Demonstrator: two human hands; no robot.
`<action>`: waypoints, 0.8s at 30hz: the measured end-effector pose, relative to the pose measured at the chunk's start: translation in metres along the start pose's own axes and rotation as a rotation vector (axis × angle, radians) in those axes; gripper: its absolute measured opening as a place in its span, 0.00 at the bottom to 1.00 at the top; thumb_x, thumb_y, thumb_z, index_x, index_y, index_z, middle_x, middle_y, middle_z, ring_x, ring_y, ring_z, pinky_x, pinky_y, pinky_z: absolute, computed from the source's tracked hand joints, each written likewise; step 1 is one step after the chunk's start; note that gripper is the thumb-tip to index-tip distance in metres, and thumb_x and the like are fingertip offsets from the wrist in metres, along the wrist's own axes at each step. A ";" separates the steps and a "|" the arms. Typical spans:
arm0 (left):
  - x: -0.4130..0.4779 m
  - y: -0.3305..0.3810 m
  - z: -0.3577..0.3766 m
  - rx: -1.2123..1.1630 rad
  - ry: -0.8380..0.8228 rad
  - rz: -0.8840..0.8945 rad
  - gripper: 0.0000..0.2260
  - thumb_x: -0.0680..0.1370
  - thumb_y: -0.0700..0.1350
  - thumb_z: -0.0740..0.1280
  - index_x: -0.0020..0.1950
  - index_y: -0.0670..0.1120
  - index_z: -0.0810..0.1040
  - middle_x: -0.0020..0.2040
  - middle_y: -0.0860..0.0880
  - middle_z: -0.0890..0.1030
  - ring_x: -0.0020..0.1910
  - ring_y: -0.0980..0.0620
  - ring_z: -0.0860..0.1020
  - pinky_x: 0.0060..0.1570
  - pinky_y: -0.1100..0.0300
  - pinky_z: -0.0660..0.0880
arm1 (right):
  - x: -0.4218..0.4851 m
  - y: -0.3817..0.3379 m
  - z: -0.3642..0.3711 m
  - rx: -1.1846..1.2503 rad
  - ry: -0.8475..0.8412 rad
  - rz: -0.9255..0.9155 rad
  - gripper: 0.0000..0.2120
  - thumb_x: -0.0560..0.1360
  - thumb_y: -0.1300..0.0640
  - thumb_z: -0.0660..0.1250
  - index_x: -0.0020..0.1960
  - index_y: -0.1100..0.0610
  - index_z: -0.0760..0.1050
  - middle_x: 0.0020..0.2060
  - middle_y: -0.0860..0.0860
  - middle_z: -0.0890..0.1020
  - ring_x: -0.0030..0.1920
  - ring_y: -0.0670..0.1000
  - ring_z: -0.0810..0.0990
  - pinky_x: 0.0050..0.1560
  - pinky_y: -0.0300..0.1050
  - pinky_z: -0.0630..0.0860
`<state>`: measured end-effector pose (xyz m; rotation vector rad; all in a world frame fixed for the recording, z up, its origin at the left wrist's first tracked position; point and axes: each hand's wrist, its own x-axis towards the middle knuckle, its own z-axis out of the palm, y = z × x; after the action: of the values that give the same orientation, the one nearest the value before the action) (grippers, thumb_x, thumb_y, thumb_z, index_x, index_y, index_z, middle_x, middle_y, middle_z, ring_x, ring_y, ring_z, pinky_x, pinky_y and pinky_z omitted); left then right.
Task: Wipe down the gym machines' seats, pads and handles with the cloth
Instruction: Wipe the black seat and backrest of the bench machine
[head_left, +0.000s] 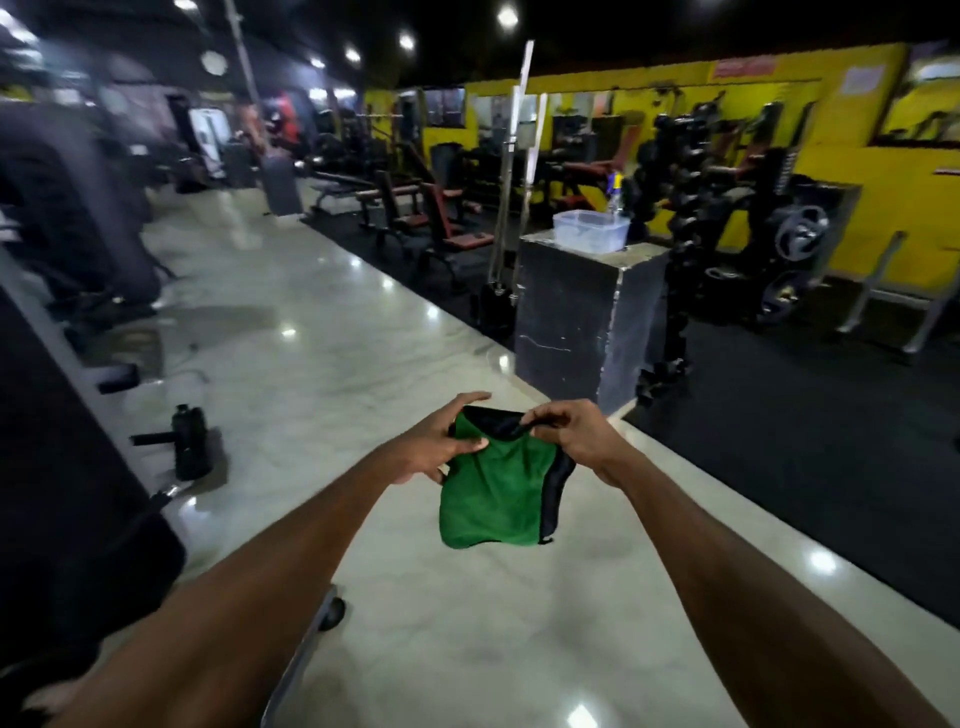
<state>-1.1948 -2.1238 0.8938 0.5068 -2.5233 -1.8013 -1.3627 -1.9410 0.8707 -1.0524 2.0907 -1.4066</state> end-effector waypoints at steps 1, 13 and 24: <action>0.008 0.001 -0.004 0.032 0.030 0.006 0.18 0.80 0.45 0.68 0.65 0.62 0.72 0.59 0.50 0.79 0.55 0.45 0.81 0.40 0.45 0.83 | 0.015 0.001 -0.002 0.016 -0.010 -0.018 0.11 0.75 0.67 0.73 0.47 0.52 0.87 0.47 0.52 0.88 0.49 0.49 0.85 0.57 0.45 0.80; 0.123 -0.044 -0.139 0.453 0.604 -0.113 0.16 0.66 0.54 0.80 0.37 0.44 0.81 0.35 0.46 0.81 0.37 0.50 0.80 0.37 0.59 0.74 | 0.259 0.012 0.044 -0.426 -0.385 -0.287 0.11 0.74 0.70 0.67 0.50 0.57 0.82 0.39 0.41 0.80 0.40 0.37 0.77 0.39 0.23 0.68; 0.229 -0.060 -0.267 0.269 0.925 -0.133 0.14 0.70 0.42 0.78 0.46 0.43 0.74 0.41 0.50 0.76 0.42 0.51 0.77 0.42 0.55 0.79 | 0.481 -0.008 0.110 -0.304 -0.443 -0.443 0.16 0.69 0.69 0.65 0.44 0.48 0.74 0.41 0.50 0.83 0.41 0.54 0.80 0.40 0.45 0.75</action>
<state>-1.3464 -2.4466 0.8874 1.1919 -2.0546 -0.8795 -1.5886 -2.3800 0.8689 -1.8487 1.8378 -0.9137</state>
